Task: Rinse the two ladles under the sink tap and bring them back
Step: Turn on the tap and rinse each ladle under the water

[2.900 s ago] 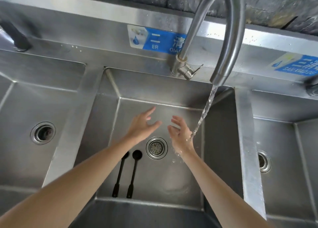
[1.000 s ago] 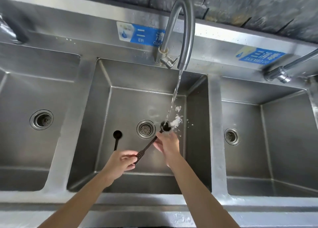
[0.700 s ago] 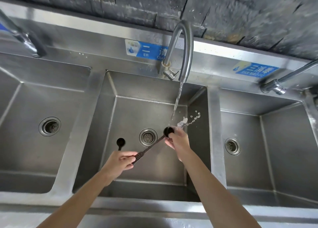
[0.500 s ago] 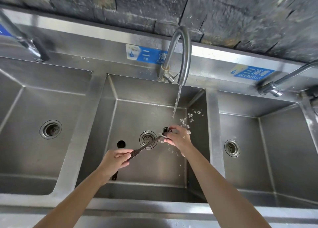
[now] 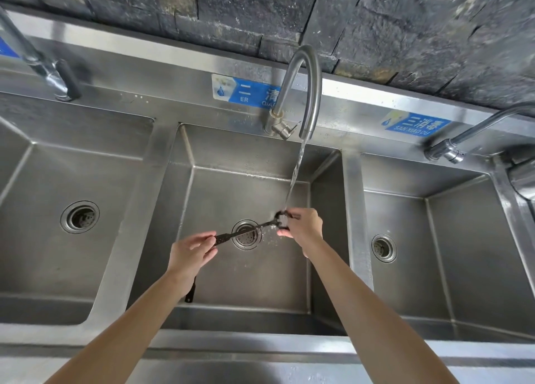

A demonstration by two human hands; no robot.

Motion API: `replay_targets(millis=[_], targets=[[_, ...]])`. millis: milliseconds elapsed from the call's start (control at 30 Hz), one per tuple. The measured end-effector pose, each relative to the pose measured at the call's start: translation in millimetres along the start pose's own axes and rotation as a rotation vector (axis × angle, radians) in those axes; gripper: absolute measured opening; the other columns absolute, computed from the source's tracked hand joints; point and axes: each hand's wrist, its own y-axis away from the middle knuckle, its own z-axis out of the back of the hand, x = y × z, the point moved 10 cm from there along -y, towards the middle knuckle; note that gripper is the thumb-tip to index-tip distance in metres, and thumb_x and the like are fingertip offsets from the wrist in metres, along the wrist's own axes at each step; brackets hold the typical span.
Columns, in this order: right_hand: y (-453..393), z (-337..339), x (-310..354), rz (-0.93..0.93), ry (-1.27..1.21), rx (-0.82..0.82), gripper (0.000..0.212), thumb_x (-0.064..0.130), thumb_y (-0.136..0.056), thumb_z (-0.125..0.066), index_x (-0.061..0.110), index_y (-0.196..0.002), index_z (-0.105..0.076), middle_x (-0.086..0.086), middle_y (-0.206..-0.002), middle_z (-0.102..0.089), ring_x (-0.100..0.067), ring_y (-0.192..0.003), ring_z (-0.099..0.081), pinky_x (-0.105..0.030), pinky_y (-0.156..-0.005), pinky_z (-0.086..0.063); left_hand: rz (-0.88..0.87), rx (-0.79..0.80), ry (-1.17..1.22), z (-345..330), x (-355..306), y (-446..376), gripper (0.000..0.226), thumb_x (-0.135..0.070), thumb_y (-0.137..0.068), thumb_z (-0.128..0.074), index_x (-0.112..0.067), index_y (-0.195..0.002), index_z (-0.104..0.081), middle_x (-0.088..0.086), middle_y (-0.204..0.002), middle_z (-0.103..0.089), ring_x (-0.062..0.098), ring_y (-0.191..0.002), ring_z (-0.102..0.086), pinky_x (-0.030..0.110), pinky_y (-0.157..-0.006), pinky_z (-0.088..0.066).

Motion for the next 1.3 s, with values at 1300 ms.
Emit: replay_targets(millis=[1300], targets=[[10.0, -19.2, 11.4, 0.019, 0.035, -0.194, 0.017, 0.009, -0.085, -0.076, 0.021, -0.097, -0.082, -0.001, -0.083, -0.080, -0.018, -0.072, -0.080, -0.035, -0.079, -0.067, 0.112, -0.026, 0.274, 8.1, -4.8, -21.6, 0.019, 0.005, -0.087, -0.070, 0.000, -0.105, -0.075, 0.019, -0.112, -0.073, 0.027, -0.106, -0.071, 0.021, -0.073, -0.062]])
